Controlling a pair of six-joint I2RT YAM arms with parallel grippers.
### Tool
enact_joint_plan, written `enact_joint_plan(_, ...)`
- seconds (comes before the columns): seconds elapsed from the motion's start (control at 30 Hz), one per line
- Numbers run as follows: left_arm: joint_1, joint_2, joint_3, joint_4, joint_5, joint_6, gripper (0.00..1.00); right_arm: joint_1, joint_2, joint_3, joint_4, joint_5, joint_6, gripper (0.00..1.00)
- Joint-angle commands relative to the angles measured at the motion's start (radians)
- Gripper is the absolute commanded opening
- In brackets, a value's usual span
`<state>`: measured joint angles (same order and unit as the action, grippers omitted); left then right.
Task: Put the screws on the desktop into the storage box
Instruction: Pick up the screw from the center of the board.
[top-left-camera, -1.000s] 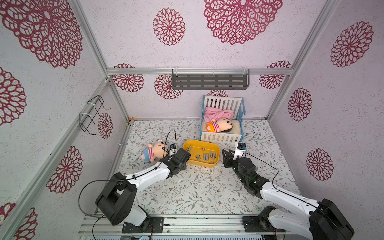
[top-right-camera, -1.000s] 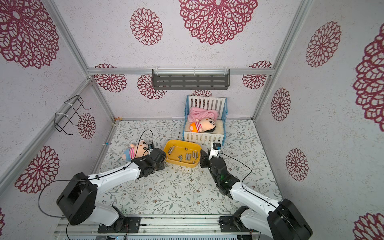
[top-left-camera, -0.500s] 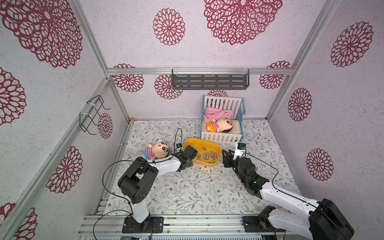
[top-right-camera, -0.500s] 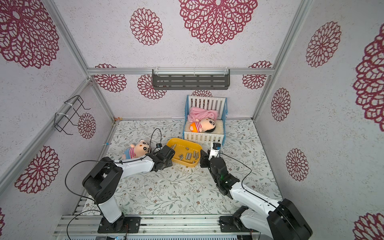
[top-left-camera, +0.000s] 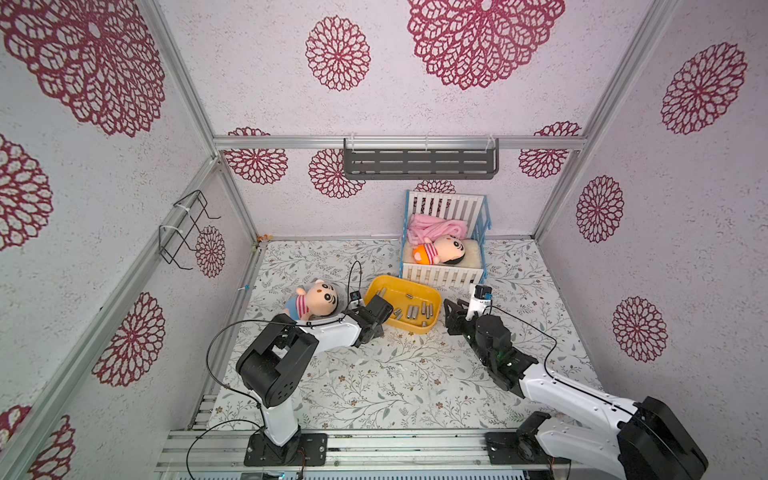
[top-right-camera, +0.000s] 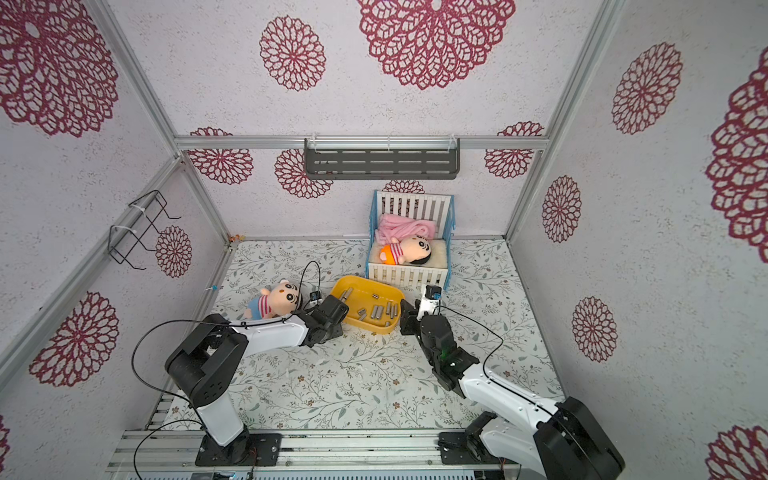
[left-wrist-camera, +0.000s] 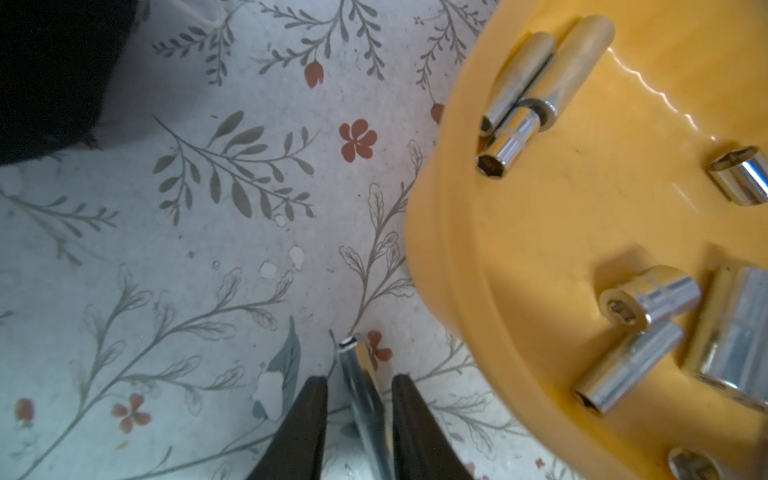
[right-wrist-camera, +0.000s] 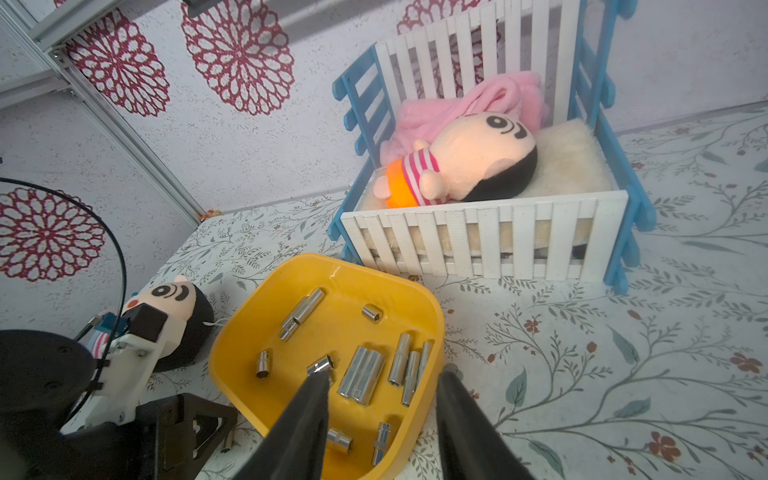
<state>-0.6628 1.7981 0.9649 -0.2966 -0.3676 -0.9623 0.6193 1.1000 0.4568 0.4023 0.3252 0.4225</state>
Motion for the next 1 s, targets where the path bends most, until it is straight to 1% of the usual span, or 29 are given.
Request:
enact_joint_plan(0.0, -0.004, 0.027, -0.011, 0.022, 0.006, -0.008, 0.31, -0.004, 0.002, 0.031, 0.030, 0.005, 0.009, 0.47)
enact_joint_plan(0.23, -0.016, 0.007, -0.052, 0.022, 0.014, -0.015, 0.29, -0.004, 0.006, 0.033, 0.030, 0.008, 0.009, 0.47)
enact_joint_plan(0.4, -0.031, -0.021, -0.103, 0.020, -0.003, -0.003, 0.14, -0.004, 0.009, 0.034, 0.028, 0.007, 0.010, 0.47)
enact_joint_plan(0.57, -0.034, -0.028, -0.139, 0.016, 0.005, 0.002, 0.12, -0.004, 0.009, 0.034, 0.029, 0.009, 0.008, 0.47)
enact_joint_plan(0.6, -0.035, -0.031, -0.144, 0.016, 0.010, 0.010, 0.10, -0.004, 0.010, 0.034, 0.028, 0.008, 0.009, 0.47)
enact_joint_plan(0.7, -0.047, -0.042, -0.153, 0.016, 0.027, 0.057, 0.12, -0.004, 0.011, 0.035, 0.030, 0.000, 0.009, 0.47)
enact_joint_plan(0.73, -0.049, -0.046, -0.155, 0.015, 0.041, 0.074, 0.09, -0.004, 0.012, 0.036, 0.030, -0.002, 0.009, 0.47)
enact_joint_plan(0.77, -0.049, -0.052, -0.156, 0.015, 0.053, 0.083, 0.04, -0.004, 0.011, 0.036, 0.030, -0.003, 0.009, 0.47)
enact_joint_plan(0.8, -0.049, -0.063, -0.156, 0.010, 0.062, 0.089, 0.00, -0.004, 0.011, 0.036, 0.029, -0.003, 0.007, 0.47)
enact_joint_plan(0.87, -0.050, -0.097, -0.156, -0.002, 0.068, 0.103, 0.00, -0.004, 0.009, 0.036, 0.028, 0.000, 0.007, 0.47)
enact_joint_plan(0.97, -0.050, -0.172, -0.154, -0.029, 0.048, 0.127, 0.00, -0.004, 0.007, 0.034, 0.029, 0.002, 0.008, 0.47)
